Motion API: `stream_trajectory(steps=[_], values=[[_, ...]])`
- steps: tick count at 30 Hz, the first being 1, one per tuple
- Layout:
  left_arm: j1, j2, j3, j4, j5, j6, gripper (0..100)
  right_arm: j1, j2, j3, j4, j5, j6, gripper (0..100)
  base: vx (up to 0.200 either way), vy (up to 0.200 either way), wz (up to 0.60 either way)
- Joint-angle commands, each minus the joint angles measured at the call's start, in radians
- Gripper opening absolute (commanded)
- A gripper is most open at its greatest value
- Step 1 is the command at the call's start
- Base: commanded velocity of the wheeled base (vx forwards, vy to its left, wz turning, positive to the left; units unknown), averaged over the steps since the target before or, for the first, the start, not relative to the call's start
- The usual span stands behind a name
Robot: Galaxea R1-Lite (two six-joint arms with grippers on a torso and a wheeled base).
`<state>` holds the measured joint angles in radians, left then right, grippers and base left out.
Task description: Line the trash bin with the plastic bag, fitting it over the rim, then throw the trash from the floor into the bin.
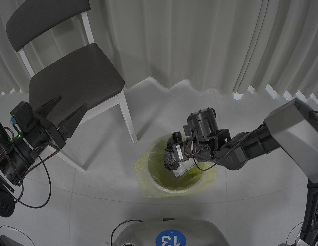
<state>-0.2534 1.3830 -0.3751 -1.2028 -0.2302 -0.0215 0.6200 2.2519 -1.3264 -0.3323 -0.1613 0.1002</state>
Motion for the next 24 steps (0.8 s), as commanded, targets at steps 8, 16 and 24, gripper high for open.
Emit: stream_trajectory(steps=[8,16,24], values=[[-0.001,-0.004,0.002,-0.006,0.0,0.0,100,0.0,-0.092,0.053,0.001,0.0,-0.005,0,0.0,0.0,0.0],[-0.001,-0.002,0.005,-0.011,0.0,0.0,100,0.001,-0.084,0.058,-0.007,0.002,-0.001,100,0.0,0.0,0.0],[-0.003,-0.002,0.007,-0.012,0.0,0.0,100,0.004,-0.091,0.059,-0.007,0.003,0.001,100,0.0,0.0,0.0]])
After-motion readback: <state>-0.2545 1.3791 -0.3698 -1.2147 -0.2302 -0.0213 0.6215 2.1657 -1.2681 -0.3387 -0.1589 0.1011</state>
